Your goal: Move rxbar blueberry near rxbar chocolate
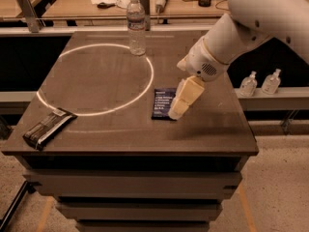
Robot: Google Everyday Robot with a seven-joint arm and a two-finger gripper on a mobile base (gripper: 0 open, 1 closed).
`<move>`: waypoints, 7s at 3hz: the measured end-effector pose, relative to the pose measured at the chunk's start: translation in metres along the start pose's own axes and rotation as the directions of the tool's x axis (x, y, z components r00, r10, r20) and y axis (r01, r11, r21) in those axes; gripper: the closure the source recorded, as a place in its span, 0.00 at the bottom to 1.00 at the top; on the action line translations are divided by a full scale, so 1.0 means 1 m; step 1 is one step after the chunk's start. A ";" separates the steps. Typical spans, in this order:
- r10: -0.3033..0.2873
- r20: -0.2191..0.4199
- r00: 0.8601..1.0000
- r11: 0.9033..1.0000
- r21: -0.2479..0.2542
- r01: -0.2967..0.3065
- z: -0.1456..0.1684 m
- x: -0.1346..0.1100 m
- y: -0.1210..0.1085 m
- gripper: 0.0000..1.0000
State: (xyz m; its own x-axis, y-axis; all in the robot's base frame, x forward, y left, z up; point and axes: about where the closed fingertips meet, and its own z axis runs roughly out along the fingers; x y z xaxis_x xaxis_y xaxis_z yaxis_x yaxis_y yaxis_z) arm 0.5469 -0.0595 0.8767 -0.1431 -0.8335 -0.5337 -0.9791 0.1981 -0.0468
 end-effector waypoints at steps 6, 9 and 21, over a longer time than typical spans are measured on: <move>-0.085 -0.008 0.996 0.996 -0.029 0.085 0.071 -0.014 0.004 0.65; -0.190 0.060 0.980 0.982 -0.007 0.190 0.054 -0.028 0.007 1.00; -0.350 -0.339 0.873 0.937 -0.121 0.328 -0.034 0.111 0.055 0.00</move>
Offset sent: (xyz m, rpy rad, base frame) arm 0.0139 0.0383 -0.0401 0.0049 -0.0376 0.0287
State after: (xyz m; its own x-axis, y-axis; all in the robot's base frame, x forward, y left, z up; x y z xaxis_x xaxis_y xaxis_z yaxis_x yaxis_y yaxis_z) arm 0.4722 -0.1591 0.8435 0.1681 -0.9721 -0.1633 -0.9817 -0.1502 -0.1169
